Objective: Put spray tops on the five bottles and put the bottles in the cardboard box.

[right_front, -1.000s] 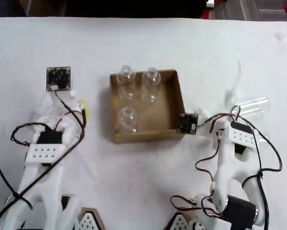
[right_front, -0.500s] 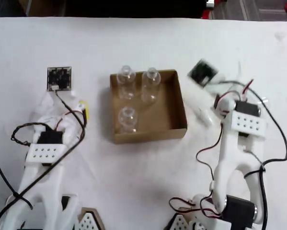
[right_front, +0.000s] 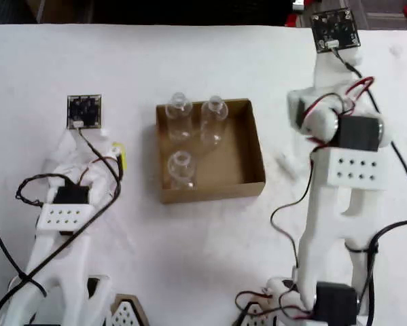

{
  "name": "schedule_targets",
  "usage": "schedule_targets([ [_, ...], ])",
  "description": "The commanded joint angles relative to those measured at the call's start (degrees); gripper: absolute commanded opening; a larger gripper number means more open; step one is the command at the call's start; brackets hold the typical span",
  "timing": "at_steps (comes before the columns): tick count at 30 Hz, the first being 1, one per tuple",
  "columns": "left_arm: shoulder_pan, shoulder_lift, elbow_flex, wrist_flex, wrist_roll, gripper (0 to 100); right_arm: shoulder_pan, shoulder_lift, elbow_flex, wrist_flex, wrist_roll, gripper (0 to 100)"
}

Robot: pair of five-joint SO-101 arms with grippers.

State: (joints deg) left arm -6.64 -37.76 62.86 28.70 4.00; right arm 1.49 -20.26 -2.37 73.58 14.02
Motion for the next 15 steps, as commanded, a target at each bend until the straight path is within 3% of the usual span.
schedule_targets([
  [1, 0.6, -1.3, -0.3, -1.7, 0.3, 9, -6.5, -8.1, -2.8, 0.6, -5.3, 1.5],
  [4, 0.6, -1.3, -0.3, -1.7, 0.3, 9, -10.1, -12.6, 3.0, -4.2, -6.0, 1.5],
  [7, 0.6, -1.4, -0.3, -1.7, 0.3, 9, -12.0, -16.0, 12.9, -13.5, -12.0, 1.5],
  [15, 0.6, -1.5, -0.3, -1.7, 0.3, 9, -12.9, -17.5, 41.1, -54.3, -14.9, 1.8],
])
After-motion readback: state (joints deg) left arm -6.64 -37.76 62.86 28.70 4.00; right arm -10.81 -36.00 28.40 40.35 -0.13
